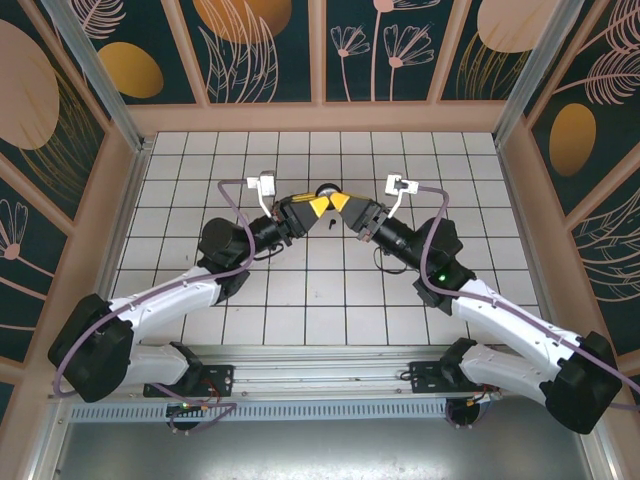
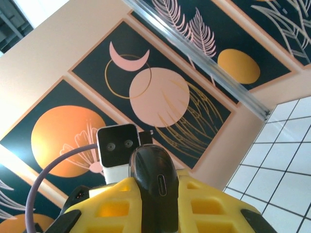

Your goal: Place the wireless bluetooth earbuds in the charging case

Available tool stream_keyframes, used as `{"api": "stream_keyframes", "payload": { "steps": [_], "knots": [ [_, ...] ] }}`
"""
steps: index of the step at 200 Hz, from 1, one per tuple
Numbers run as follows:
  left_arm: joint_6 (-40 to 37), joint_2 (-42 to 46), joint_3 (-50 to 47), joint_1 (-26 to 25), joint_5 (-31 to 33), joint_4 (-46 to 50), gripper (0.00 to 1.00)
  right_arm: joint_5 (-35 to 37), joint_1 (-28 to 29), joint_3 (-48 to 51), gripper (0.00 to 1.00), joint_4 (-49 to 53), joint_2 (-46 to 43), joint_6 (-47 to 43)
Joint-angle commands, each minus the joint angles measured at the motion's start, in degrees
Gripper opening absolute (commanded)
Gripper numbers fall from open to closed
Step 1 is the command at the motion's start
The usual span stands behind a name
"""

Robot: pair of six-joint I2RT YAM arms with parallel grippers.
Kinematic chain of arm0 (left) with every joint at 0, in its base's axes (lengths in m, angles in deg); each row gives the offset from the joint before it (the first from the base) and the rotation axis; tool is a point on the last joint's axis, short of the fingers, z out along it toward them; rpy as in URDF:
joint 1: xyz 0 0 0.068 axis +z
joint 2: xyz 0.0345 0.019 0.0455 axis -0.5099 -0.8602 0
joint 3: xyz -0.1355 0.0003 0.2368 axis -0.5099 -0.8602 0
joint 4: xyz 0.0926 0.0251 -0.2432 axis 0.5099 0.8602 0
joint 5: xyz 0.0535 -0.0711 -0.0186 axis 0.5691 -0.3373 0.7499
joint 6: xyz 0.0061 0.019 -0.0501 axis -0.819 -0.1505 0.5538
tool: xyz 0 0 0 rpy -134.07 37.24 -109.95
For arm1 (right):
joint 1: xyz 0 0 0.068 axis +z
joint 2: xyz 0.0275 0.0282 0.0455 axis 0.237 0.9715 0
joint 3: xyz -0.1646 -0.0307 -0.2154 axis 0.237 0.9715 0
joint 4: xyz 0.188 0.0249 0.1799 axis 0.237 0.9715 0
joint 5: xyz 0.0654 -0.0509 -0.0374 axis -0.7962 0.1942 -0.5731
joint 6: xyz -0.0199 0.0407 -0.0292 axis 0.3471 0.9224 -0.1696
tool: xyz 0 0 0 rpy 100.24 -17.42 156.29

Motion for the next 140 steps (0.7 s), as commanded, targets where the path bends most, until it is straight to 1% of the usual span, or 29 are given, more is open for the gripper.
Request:
{"api": "stream_keyframes", "payload": {
  "steps": [1, 9, 21, 23, 25, 31, 42, 57, 73, 85, 98, 117, 140],
  "knots": [
    [-8.31, 3.36, 3.42, -0.20, -1.64, 9.25, 0.13, -1.31, 0.42, -1.41, 0.38, 1.65, -1.18, -3.11],
    [-14.24, 5.64, 5.32, -0.11, -1.30, 17.94, 0.10, -1.99, 0.03, -3.78, 0.48, 7.85, -2.26, -7.88],
    [-24.28, 8.43, 9.55, -0.12, 0.02, 33.46, 0.06, -3.20, -1.19, -8.98, 0.56, 20.89, -3.87, -16.85],
    [-26.21, 8.90, 10.40, -0.07, 0.45, 36.06, 0.05, -3.50, -1.43, -9.41, 0.57, 24.32, -4.03, -18.54],
    [-27.88, 9.21, 11.21, -0.11, 0.96, 38.62, 0.04, -3.67, -1.67, -10.92, 0.58, 25.26, -4.25, -19.84],
    [-32.14, 9.98, 13.86, 0.01, 2.04, 45.03, 0.02, -4.44, -2.63, -13.15, 0.60, 32.32, -4.47, -24.08],
    [-39.01, 10.51, 18.74, 0.23, 1.50, 55.90, 0.00, -8.28, -4.38, -18.31, 0.63, 41.38, -4.13, -30.83],
    [-46.57, 9.85, 24.44, 0.72, -0.47, 67.16, 0.00, -14.24, -5.49, -26.46, 0.64, 53.73, -1.51, -39.83],
    [-52.80, 8.24, 29.64, 1.11, -2.10, 76.58, 0.00, -15.47, -5.38, -34.08, 0.66, 64.52, 2.22, -46.79],
    [-56.82, 7.21, 32.80, 1.42, -3.70, 81.83, 0.00, -15.64, -5.41, -36.69, 0.65, 68.71, 3.99, -50.66],
    [-60.01, 6.13, 35.95, 1.46, -4.00, 86.97, 0.00, -17.03, -5.25, -36.88, 0.66, 70.58, 4.62, -55.24],
    [-65.44, 4.60, 40.86, 1.43, -5.07, 94.82, 0.00, -18.53, -4.97, -34.92, 0.66, 70.42, 3.99, -61.05],
    [-69.26, 3.89, 43.76, 1.39, -7.28, 100.09, 0.00, -19.25, -4.86, -32.90, 0.66, 68.97, 3.12, -65.81]
  ]
}}
